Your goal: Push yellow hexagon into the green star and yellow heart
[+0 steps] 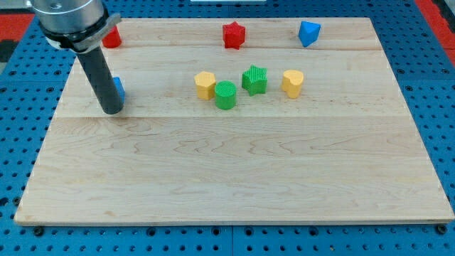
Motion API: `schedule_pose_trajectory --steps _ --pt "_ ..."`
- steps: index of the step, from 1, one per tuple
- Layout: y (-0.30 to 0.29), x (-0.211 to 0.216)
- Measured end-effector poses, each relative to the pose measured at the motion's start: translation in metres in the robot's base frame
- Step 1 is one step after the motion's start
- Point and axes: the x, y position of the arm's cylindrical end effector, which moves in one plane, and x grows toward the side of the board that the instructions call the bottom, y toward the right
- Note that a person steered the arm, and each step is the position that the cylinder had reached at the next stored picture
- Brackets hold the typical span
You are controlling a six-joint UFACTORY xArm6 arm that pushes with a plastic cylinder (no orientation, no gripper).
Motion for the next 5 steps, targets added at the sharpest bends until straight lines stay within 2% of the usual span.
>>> schedule_pose_trajectory --steps 1,3,4,5 --pt "0.033 0.006" --pt "0.050 0.003" --pt "0.056 -0.034" --pt "0.059 -0.041"
